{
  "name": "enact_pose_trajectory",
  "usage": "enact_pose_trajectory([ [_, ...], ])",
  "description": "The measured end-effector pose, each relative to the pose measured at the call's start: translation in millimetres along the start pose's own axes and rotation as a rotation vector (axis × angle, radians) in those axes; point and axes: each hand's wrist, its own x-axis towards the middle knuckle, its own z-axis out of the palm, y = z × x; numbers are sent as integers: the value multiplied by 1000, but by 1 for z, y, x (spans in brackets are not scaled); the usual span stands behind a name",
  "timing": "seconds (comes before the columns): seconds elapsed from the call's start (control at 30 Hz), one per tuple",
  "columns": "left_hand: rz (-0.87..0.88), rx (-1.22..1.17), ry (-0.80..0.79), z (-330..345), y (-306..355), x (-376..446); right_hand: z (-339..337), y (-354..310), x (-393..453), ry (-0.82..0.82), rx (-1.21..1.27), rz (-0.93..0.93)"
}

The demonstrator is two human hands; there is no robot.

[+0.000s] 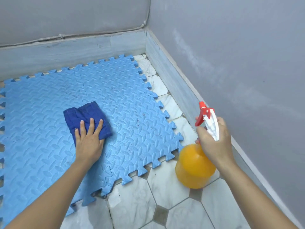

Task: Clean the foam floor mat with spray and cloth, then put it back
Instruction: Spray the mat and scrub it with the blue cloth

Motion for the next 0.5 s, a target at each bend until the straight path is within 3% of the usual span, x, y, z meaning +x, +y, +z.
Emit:
enact_pose_trajectory([
  [0.2, 266, -71, -34, 1, 96, -2, -21, 22, 14, 208, 101, -97],
  [0.37, 403, -33, -98, 7, 155, -12, -29, 46, 10, 171, 148, -50],
  [0.5, 445, 57, -78, 17, 154, -19, -34, 61, -4, 161, 87, -20],
])
